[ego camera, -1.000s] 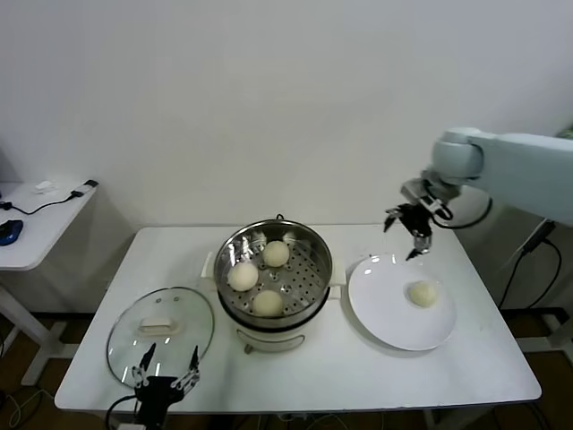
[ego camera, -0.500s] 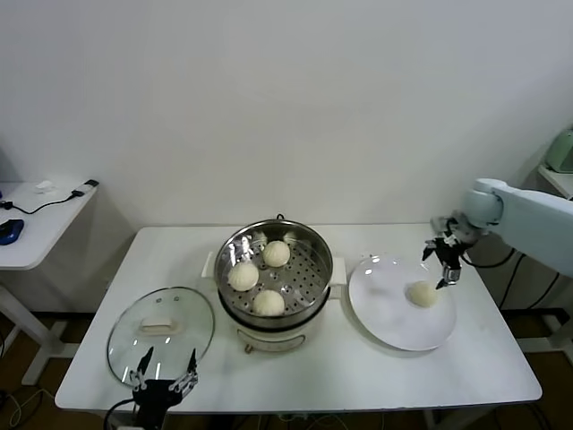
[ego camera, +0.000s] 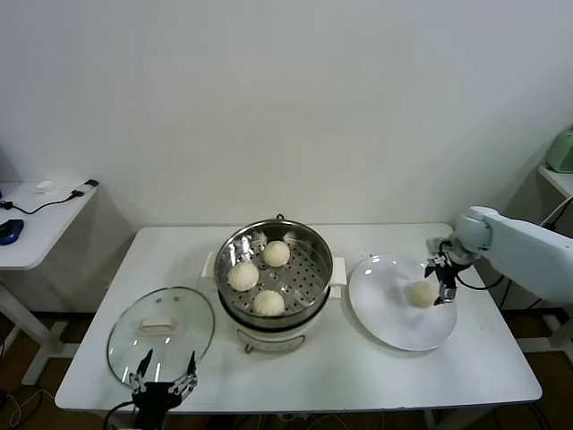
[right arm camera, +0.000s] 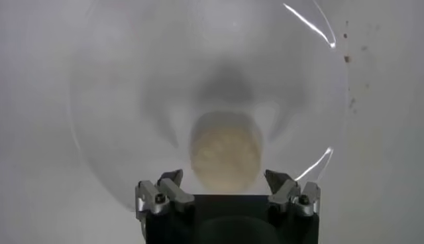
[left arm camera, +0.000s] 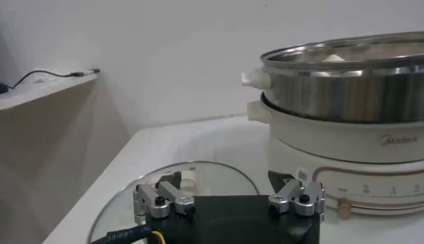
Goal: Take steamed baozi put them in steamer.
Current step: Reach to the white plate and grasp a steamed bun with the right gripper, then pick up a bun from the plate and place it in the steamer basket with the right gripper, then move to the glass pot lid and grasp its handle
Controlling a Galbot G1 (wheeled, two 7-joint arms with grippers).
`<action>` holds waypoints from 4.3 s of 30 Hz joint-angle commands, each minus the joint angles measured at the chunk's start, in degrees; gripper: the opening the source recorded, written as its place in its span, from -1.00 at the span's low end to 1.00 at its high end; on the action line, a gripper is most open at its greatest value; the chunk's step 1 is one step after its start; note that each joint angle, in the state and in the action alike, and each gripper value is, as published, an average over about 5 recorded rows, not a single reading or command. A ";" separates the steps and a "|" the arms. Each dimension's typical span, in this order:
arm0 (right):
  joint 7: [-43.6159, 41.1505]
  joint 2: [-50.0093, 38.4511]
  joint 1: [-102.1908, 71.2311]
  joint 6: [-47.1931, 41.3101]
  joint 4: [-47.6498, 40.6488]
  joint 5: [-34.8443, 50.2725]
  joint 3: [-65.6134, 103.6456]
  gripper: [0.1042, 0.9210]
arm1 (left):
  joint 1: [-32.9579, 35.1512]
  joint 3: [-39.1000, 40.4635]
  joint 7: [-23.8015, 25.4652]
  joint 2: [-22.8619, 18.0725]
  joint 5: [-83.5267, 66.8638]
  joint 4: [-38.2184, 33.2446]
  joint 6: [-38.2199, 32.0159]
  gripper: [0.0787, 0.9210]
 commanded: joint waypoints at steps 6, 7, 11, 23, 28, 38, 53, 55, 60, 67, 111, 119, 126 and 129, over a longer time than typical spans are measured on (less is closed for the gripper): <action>0.82 1.59 -3.28 -0.83 -1.86 -1.11 3.30 0.44 | 0.18 0.02 -0.13 0.05 0.02 -0.27 -0.07 0.77; 0.64 1.45 -3.02 -0.91 -1.50 -1.09 2.98 0.37 | 0.22 0.06 -0.14 0.05 0.04 -0.32 -0.08 0.77; 0.27 0.67 -1.33 -1.49 0.25 -1.02 1.39 0.24 | 0.50 0.22 -0.18 0.01 0.14 -0.66 -0.12 0.77; -0.52 -0.11 32.11 -3.74 16.84 20.11 -23.51 0.20 | 1.10 0.96 -0.17 -0.14 0.66 -2.45 0.25 0.77; -1.38 4.78 50.68 -5.56 24.46 35.24 -34.19 0.20 | 1.21 1.11 -0.15 0.09 0.57 -3.01 0.32 0.77; 7.82 15.91 55.39 -14.33 38.30 52.76 -30.95 0.20 | 0.58 2.23 -0.16 0.33 0.10 -3.56 0.88 0.77; 19.33 26.35 32.73 -22.40 31.46 47.30 -26.65 0.20 | -0.16 1.01 -0.02 0.54 -1.17 -4.02 1.80 0.77; 19.56 26.12 30.98 -22.64 30.51 45.49 -26.56 0.20 | -0.20 0.76 -0.04 0.60 -1.39 -3.89 1.83 0.77; 19.76 24.69 27.93 -22.80 28.86 41.32 -26.50 0.20 | -0.49 0.47 -0.01 0.61 -1.86 -3.69 2.14 0.77; 20.93 23.12 24.96 -22.82 27.04 39.49 -24.80 0.20 | -0.96 0.61 -0.04 0.46 -1.80 -3.40 2.63 0.77; 62.89 -7.37 -64.58 6.51 40.34 21.71 90.97 0.76 | -6.93 -1.04 0.82 3.54 -3.24 -0.74 -6.31 0.77; 59.02 8.11 -86.71 16.75 40.88 16.96 109.01 0.76 | -9.03 -1.80 2.20 4.13 1.88 2.62 -9.46 0.77; 56.38 19.70 -94.66 22.75 40.22 11.25 109.68 0.76 | -9.17 -1.07 0.77 3.80 7.37 5.23 -11.39 0.77; 55.63 22.93 -97.49 22.50 40.46 10.69 108.94 0.76 | -8.89 -1.14 -0.82 3.92 11.33 5.83 -12.44 0.77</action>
